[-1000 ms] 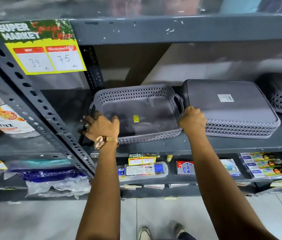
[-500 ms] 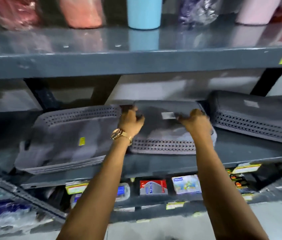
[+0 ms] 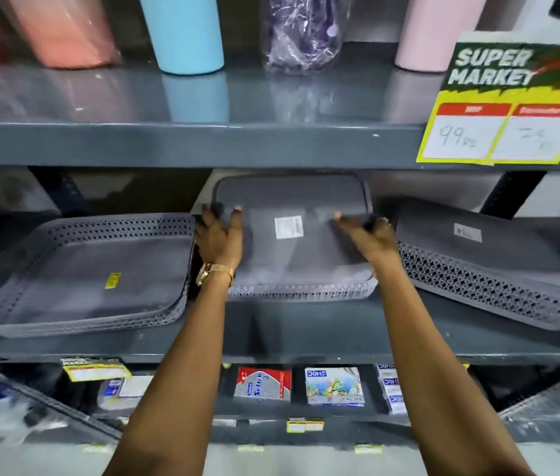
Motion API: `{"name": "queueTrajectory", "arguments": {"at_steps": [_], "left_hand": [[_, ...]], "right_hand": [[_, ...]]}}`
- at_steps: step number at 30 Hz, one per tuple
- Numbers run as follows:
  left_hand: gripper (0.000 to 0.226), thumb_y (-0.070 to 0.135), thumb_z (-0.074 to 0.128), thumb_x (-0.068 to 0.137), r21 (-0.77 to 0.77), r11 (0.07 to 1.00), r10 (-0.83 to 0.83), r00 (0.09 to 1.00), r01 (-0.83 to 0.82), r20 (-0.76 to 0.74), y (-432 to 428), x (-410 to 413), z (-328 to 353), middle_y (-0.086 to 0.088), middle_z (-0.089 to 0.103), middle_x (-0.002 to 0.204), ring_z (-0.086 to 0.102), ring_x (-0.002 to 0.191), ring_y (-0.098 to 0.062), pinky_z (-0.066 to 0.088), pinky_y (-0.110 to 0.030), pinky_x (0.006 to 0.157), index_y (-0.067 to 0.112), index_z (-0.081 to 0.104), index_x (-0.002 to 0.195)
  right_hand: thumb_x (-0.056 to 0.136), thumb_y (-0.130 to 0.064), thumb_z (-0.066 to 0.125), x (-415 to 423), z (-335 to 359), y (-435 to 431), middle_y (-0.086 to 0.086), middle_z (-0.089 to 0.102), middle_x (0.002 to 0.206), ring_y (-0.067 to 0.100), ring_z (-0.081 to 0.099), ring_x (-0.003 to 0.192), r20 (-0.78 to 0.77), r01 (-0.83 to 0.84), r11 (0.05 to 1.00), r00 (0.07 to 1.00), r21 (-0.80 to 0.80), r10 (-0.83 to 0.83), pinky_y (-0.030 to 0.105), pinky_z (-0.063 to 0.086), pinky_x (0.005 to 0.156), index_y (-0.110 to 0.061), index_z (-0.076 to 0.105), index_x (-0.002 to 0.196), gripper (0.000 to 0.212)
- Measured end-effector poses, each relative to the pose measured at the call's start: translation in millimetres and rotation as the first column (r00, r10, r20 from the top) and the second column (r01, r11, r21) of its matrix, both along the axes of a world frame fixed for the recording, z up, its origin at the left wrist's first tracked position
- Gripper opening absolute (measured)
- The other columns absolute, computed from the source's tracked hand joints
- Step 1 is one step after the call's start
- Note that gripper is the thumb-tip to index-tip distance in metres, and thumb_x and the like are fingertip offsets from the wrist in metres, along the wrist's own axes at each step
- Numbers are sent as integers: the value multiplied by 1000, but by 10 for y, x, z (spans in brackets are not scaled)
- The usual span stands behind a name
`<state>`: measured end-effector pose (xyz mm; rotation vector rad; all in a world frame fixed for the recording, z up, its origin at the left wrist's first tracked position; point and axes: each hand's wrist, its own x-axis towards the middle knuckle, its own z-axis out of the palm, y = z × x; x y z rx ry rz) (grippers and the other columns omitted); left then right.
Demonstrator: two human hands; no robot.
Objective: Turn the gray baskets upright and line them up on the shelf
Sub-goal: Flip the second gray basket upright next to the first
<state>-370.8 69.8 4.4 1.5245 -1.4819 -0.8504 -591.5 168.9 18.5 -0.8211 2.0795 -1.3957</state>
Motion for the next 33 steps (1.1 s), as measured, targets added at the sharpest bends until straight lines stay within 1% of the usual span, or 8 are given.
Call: {"name": "queueTrajectory", "arguments": {"at_steps": [3, 5, 9, 11, 14, 19, 23, 33], "left_hand": [[69, 49, 44, 95, -100, 993, 45, 973, -69, -228, 97, -18, 216, -24, 25, 154, 30, 140, -37, 27, -45, 115, 14, 23, 150], [67, 52, 38, 95, -139, 983, 69, 940, -121, -333, 159, 18, 386, -22, 28, 153, 31, 139, -35, 28, -43, 113, 12, 28, 149], [82, 73, 27, 86, 28, 988, 148, 868, -153, -475, 263, 204, 426, -10, 31, 157, 30, 144, -30, 23, -46, 119, 22, 27, 150], [89, 83, 25, 77, 85, 990, 137, 877, -110, -460, 372, 311, 339, -9, 45, 149, 45, 133, -30, 32, -52, 114, 27, 38, 146], [76, 70, 30, 89, 132, 985, 146, 941, -110, -304, 535, 420, 176, -18, 65, 106, 59, 91, -27, 46, -42, 84, 10, 53, 129], [43, 34, 46, 96, 172, 977, 131, 991, -125, -20, 707, 541, -135, -29, 65, 110, 60, 102, -42, 40, -38, 74, -4, 58, 109], [29, 15, 47, 95, 103, 989, 80, 962, -110, 260, 951, 605, -285, -31, 65, 106, 60, 99, -46, 47, -45, 77, -5, 53, 114], [47, 25, 60, 85, -95, 992, 127, 717, -85, 685, 1178, 439, -189, -23, 51, 123, 51, 112, -42, 45, -51, 87, 3, 45, 124]], "right_hand": [[67, -79, 57, -47, 209, 53, 5, 57, 138, 24, 48, 133, 58, 96, 963, 995, -253, -84, 44, 37, 112, -20, 53, 136, 91], [80, -71, 49, -67, 301, 108, 6, 53, 139, 27, 45, 132, 75, 116, 941, 992, -319, -97, 43, 36, 112, -25, 53, 135, 72], [53, -97, 36, -76, 334, 279, 0, 52, 142, 29, 51, 128, 345, 208, 957, 930, -204, -129, 49, 42, 106, -33, 50, 134, 104], [62, -93, 32, -52, 246, 391, 1, 50, 143, 31, 50, 127, 410, 170, 980, 905, -100, -115, 53, 46, 100, -26, 44, 140, 104], [81, -77, 38, -7, 47, 556, 10, 57, 118, 33, 57, 108, 321, 133, 991, 939, -14, -121, 52, 52, 90, -14, 53, 123, 77], [96, -45, 43, 19, -286, 661, 24, 64, 111, 37, 61, 97, 48, 169, 979, 983, 115, -175, 46, 50, 89, -2, 61, 116, 51], [98, -25, 41, 109, -470, 798, 24, 62, 112, 31, 54, 89, -38, 127, 960, 992, 250, -121, 35, 41, 75, -1, 61, 117, 37], [99, -28, 48, 111, -384, 1027, 23, 61, 128, 40, 58, 116, -154, 159, 955, 980, 251, -123, 38, 46, 96, -8, 58, 130, 38]]}}
